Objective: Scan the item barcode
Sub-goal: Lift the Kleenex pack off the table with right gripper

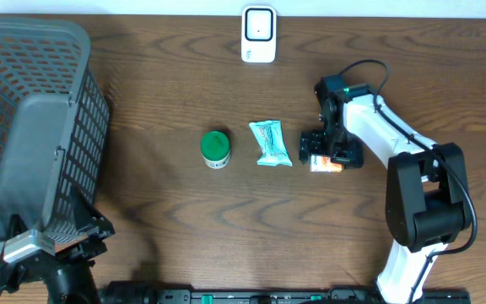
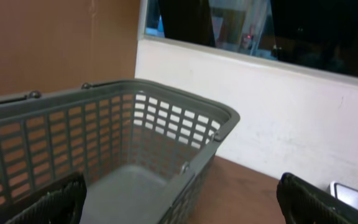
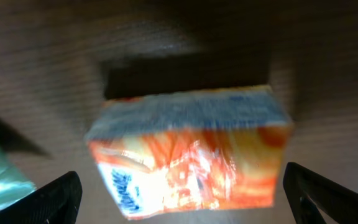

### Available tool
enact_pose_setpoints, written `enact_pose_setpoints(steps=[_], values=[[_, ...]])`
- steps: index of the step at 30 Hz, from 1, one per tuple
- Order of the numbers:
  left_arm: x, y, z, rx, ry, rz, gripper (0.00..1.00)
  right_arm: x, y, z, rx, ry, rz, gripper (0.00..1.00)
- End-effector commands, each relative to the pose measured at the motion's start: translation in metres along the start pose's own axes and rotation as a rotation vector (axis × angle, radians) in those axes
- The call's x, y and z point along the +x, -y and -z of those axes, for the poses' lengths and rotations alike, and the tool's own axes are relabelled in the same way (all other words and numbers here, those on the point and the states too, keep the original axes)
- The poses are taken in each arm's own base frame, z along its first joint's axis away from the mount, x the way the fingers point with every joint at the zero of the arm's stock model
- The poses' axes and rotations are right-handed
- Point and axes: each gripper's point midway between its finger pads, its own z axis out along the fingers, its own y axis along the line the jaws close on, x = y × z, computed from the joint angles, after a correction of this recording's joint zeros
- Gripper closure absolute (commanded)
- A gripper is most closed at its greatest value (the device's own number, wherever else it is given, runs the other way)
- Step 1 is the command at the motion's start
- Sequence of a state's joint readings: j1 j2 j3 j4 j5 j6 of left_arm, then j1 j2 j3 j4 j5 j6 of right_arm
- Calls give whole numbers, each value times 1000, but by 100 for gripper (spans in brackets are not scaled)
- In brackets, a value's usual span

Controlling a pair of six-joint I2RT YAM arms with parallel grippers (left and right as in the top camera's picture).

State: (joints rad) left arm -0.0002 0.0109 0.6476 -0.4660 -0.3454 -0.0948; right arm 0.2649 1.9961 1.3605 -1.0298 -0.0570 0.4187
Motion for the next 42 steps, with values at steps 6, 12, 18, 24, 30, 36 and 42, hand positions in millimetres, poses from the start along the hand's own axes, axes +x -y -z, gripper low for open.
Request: enact_pose_setpoints(steps=[6, 12, 18, 24, 30, 36, 42], values=[[40, -5, -12, -39, -86, 9, 2, -6, -2, -13, -6, 52, -22, 1], [99, -8, -30, -62, -191, -38, 2, -14, 3, -13, 25, 90, -23, 17], [136, -9, -37, -62, -259, -65, 2, -15, 4, -13, 30, 95, -23, 51], [138, 26, -37, 157, -255, -209, 2, -20, 2, -12, 22, 113, -23, 43], [148, 62, -25, 399, -281, -279, 2, -21, 1, -12, 20, 116, -23, 50], [175, 61, -18, 426, -387, -291, 2, -21, 1, -12, 20, 117, -22, 64], [183, 59, -16, 424, -414, -295, 2, -23, -1, -5, 18, 117, -17, 66]])
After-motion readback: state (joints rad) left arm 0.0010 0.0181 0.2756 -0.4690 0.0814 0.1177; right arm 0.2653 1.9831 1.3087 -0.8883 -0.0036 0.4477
